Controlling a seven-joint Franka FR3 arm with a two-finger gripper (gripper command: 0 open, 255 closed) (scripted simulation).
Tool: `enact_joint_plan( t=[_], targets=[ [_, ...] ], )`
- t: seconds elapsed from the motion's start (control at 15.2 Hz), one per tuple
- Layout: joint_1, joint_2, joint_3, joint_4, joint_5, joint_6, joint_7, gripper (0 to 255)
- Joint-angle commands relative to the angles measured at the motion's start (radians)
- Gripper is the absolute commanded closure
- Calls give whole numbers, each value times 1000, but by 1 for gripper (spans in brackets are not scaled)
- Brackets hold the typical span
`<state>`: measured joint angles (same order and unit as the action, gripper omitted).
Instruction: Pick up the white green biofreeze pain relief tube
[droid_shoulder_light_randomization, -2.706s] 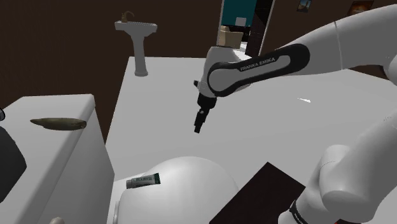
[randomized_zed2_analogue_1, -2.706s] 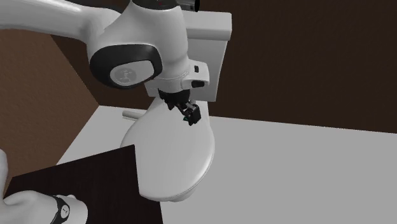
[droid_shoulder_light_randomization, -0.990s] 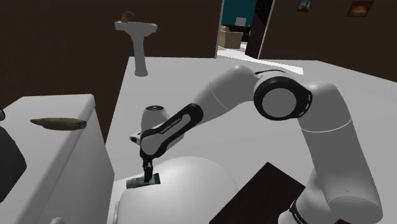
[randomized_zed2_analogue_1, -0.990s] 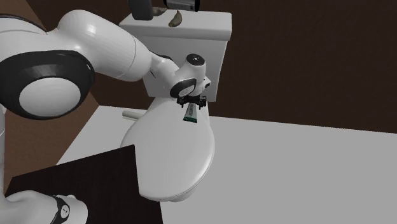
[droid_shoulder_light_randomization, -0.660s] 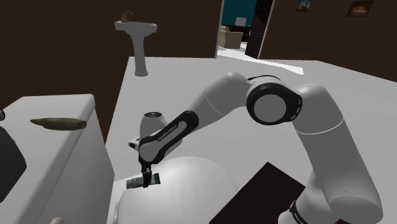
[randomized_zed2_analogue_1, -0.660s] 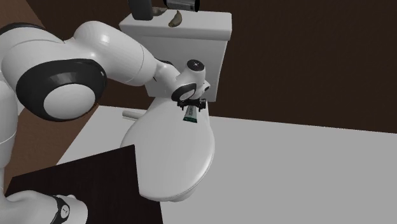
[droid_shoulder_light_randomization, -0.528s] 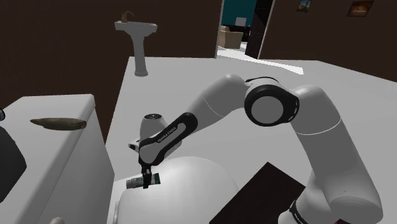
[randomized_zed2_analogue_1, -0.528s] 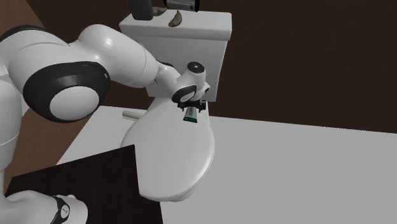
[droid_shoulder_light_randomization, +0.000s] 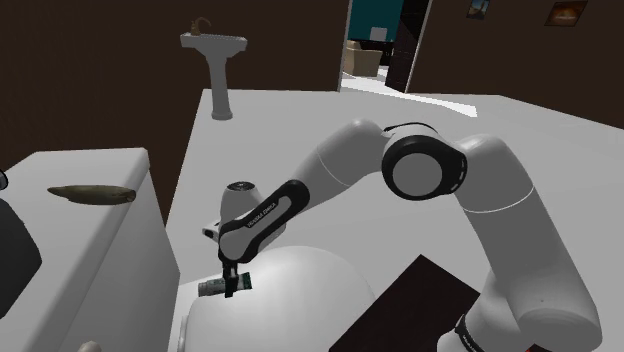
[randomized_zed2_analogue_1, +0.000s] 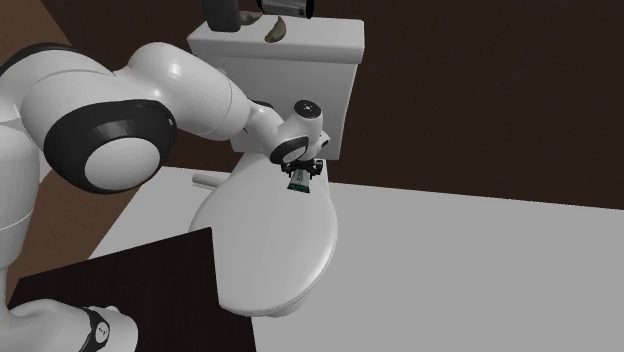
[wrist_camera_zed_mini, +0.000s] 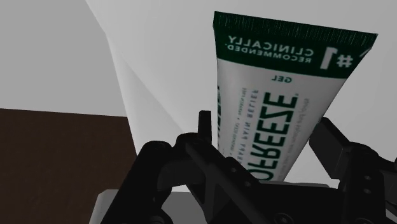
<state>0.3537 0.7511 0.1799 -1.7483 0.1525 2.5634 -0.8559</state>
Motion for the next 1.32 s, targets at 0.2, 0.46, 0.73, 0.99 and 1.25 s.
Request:
enact_joint_plan(
  t=[0.2, 0.46, 0.73, 0.99, 1.25],
  targets=[
    [0, 1, 0, 1, 0, -2, 0, 255],
    [-2, -42, 1, -11, 1, -32, 6, 255],
    [-4, -84, 3, -19, 2, -65, 13, 255],
    [-7, -123, 4, -24, 2, -99, 19, 255],
    [-8, -153, 5, -25, 3, -127, 24, 255]
  ],
)
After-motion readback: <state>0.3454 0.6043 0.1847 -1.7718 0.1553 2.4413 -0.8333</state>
